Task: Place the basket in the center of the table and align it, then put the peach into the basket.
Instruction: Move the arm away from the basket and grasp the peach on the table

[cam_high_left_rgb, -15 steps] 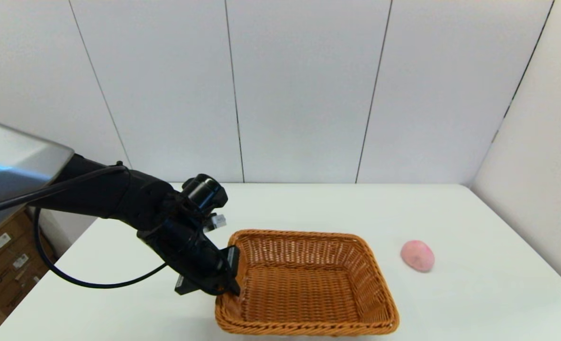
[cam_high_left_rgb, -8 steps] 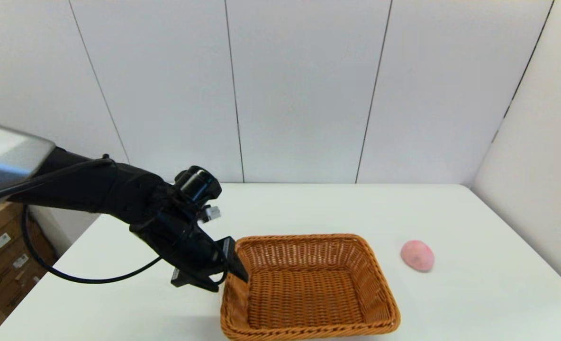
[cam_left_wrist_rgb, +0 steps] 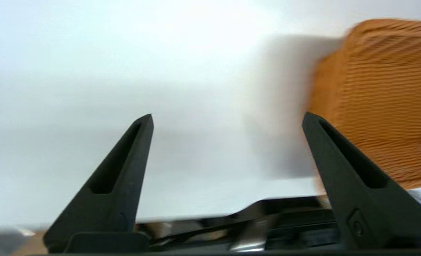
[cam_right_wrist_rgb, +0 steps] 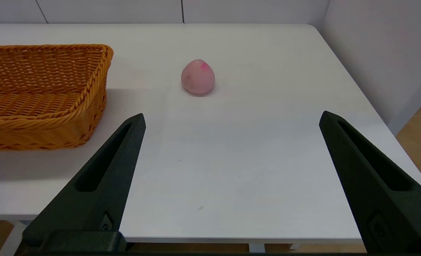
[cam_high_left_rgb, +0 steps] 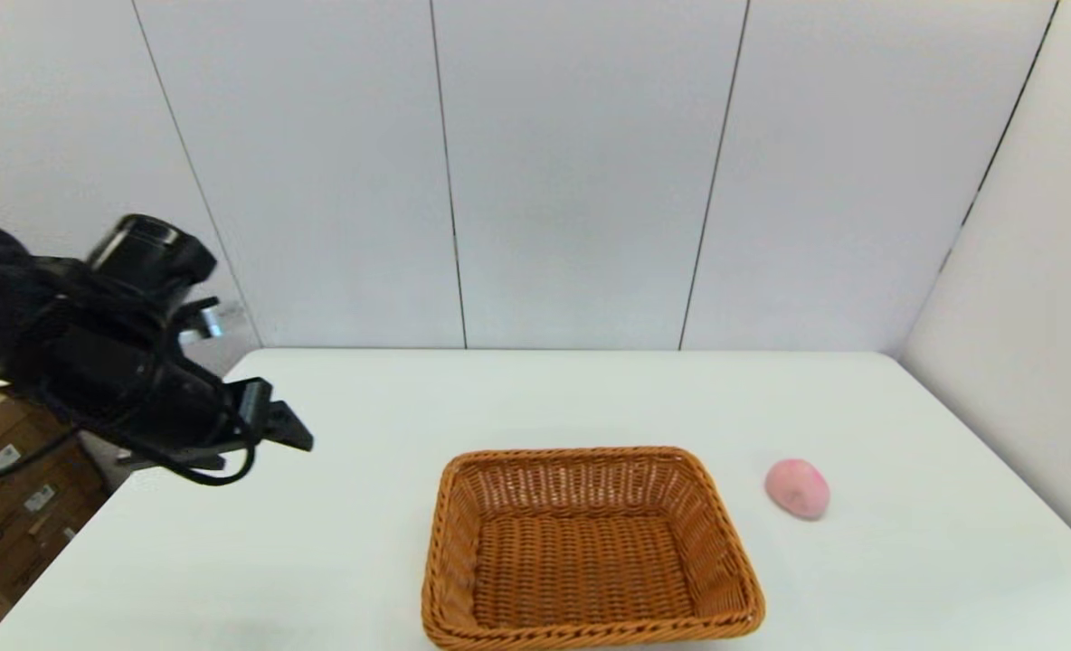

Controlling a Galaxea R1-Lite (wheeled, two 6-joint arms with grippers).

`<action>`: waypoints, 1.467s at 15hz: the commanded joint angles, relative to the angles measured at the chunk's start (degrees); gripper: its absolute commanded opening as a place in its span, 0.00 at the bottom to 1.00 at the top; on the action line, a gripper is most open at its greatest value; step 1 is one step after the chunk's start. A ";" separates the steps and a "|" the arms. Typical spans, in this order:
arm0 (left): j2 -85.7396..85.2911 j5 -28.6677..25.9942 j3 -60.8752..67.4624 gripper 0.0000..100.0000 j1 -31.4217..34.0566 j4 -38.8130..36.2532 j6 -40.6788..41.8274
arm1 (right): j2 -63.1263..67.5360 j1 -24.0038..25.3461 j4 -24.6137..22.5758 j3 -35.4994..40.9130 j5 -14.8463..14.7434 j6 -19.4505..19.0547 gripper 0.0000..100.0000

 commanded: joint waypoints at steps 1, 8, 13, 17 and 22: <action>-22.05 8.31 7.64 1.00 7.70 5.01 5.01 | 0.07 0.11 0.05 0.00 -0.01 -0.01 1.00; -55.63 10.77 28.38 1.00 7.17 0.35 7.47 | 0.07 0.02 -0.04 0.00 -0.01 -0.01 1.00; -76.81 10.59 43.94 1.00 7.17 -9.23 10.64 | 0.07 0.02 -0.04 0.00 -0.01 -0.01 1.00; -84.54 9.98 55.19 1.00 7.17 -22.50 10.99 | 0.07 0.02 -0.12 0.00 -0.01 0.08 1.00; -94.39 7.95 62.48 1.00 7.26 -23.91 14.59 | 0.07 0.02 -0.12 0.00 -0.01 -0.01 1.00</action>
